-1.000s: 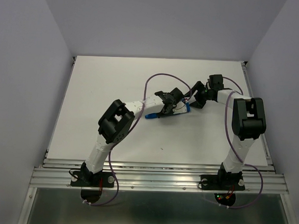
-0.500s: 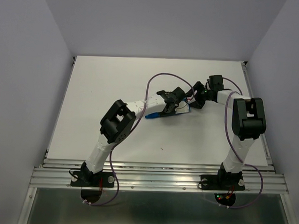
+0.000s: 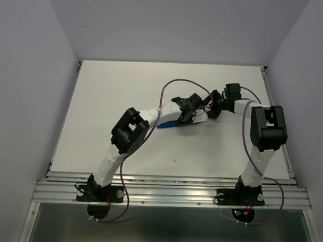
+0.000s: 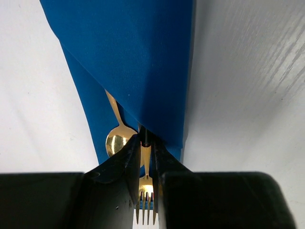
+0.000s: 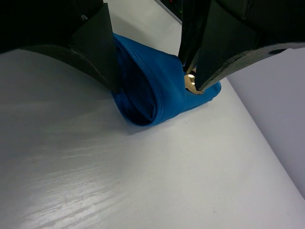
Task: Fold the napkin into a case and place the utensils inside
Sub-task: Stuff the fork into the folded napkin.
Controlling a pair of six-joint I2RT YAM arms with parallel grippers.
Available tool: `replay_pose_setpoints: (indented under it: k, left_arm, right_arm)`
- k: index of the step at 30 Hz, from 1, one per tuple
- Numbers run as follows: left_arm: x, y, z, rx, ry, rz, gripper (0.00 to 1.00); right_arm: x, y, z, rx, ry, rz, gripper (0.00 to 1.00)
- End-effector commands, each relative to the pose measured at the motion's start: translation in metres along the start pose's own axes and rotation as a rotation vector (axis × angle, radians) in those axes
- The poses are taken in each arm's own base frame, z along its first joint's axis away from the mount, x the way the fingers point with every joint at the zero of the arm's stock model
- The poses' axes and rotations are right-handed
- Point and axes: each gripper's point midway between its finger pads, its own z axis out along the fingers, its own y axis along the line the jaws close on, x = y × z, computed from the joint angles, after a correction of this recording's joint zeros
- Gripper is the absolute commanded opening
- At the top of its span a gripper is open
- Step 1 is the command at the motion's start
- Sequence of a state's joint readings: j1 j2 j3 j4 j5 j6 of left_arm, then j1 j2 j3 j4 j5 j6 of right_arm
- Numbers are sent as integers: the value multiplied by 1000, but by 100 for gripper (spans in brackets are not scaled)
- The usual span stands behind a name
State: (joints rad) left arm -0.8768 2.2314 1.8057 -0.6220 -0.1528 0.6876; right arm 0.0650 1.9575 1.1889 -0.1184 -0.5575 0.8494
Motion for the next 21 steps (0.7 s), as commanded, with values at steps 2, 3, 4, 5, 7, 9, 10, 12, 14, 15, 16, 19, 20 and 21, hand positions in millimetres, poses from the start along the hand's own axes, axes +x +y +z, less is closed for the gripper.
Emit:
replay_pose_setpoints:
  k: [2,3,4,5,7,9,10,12,14,15,16,19,20,21]
  left_arm:
    - [-22,1,-9,13,-52,18,0]
    - [-24,0,-8,13,-54,18,0]
    - [-24,-1,-7,18,-49,21,0]
    - [-25,-2,-6,20,-49,21,0]
    - [-30,0,-9,16,-56,21,0]
    - [-34,1,-9,14,-59,25,0]
    - [-34,1,-8,15,-58,25,0]
    - [-36,1,-8,15,-59,26,0]
    - [-36,-1,-5,22,-50,28,0]
    - [-36,0,-6,21,-48,29,0]
    - [-35,-1,-5,25,-43,30,0]
    - [-29,-4,-3,30,-22,27,0]
    - [-29,-3,-4,27,-22,23,0]
    - [-27,-5,-4,29,-14,22,0]
  right_arm:
    - [0,3,6,-20,-9,-11,69]
    - [0,3,7,-20,-9,-13,69]
    - [0,2,7,-20,-9,-13,69]
    - [0,2,7,-20,-9,-11,69]
    - [0,2,7,-19,-8,-9,69]
    - [0,2,7,-19,-8,-9,69]
    - [-1,2,7,-19,-10,-9,69]
    - [3,3,9,-18,-3,-13,69]
    - [3,4,9,-19,-2,-12,69]
    - [3,4,9,-19,-2,-12,69]
    - [3,4,9,-20,-3,-12,69]
    - [2,4,9,-20,-5,-13,70]
    - [2,4,9,-20,-5,-13,70]
    - [2,5,9,-20,-5,-12,69]
